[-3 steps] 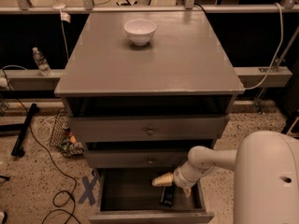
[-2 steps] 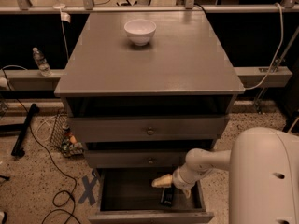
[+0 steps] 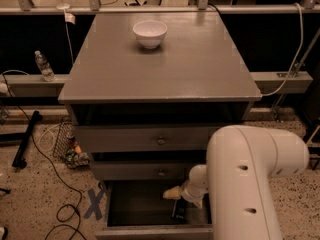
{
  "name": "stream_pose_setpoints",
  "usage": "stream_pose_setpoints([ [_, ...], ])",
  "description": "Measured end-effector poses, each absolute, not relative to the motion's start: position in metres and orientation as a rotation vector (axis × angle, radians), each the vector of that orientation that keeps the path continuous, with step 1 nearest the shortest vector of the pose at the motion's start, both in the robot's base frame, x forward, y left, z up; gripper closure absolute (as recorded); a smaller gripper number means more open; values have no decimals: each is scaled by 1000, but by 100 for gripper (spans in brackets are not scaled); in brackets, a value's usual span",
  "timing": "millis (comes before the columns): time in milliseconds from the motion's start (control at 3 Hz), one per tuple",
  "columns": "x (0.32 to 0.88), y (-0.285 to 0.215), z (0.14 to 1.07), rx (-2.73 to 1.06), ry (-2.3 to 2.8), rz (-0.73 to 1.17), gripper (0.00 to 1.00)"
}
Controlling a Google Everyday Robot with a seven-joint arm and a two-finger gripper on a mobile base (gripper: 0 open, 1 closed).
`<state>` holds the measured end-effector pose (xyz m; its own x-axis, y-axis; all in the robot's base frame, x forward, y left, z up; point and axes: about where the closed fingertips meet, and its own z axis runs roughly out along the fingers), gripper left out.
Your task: Pick rxbar blueberry from bottom drawer and place on counter
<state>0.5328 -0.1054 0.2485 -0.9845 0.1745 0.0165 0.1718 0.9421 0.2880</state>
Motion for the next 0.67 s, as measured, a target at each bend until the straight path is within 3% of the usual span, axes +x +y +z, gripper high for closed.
stream_pose_setpoints([
  [667,547,-103,204,293,3098,296,0],
])
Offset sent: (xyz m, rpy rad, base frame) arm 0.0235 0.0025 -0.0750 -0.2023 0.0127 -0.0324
